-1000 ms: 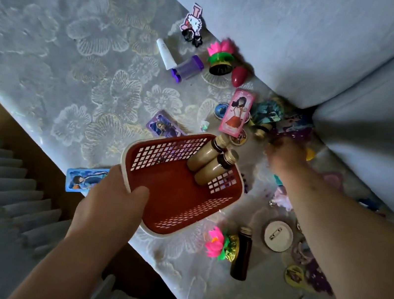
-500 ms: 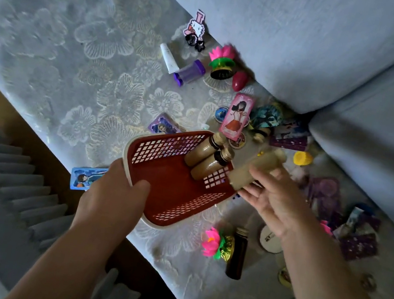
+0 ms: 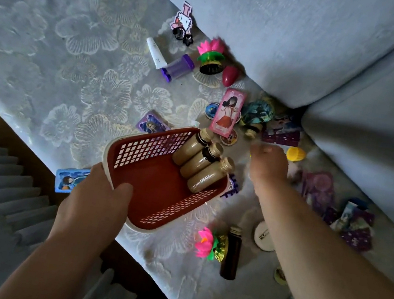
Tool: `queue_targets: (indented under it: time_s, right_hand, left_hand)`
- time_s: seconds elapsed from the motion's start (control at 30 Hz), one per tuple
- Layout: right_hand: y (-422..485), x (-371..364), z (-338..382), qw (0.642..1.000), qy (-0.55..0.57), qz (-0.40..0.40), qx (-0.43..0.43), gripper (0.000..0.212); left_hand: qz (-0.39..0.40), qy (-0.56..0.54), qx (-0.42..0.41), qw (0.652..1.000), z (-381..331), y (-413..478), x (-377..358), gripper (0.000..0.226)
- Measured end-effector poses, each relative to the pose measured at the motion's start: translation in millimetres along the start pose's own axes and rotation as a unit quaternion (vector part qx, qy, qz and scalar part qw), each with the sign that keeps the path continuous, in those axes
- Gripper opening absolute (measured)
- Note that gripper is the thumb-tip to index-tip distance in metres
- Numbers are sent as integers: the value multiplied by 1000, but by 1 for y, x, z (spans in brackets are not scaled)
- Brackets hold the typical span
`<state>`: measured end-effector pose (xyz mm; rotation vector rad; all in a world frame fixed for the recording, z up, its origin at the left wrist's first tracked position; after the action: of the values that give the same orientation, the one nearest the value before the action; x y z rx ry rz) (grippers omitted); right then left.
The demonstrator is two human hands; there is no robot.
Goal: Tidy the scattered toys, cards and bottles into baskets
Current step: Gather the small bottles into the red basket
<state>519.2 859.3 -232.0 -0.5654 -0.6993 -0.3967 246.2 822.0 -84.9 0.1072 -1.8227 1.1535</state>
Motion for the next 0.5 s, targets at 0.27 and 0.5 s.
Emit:
queue_targets:
  time_s: [0.27, 0.5]
  right_hand:
    - [50, -30, 1, 997, -4, 16, -69, 52]
    - [-17, 19, -2, 967, 231, -100, -35, 32]
  left_hand:
    - [-24, -13, 11, 1000, 13, 15, 2, 24]
    - [-22, -5, 25, 999, 18, 12, 11, 21]
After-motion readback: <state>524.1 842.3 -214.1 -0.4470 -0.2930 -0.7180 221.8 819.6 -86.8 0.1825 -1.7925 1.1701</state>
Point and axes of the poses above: each hand's wrist, its own y-axis towards the middle knuckle, its own x-axis out of the back of the hand, z = x × y, the point moved 2 cm from there along y, towards the middle knuckle, and after that the axes turned 15 degrees about x, right-handed, at the moved point
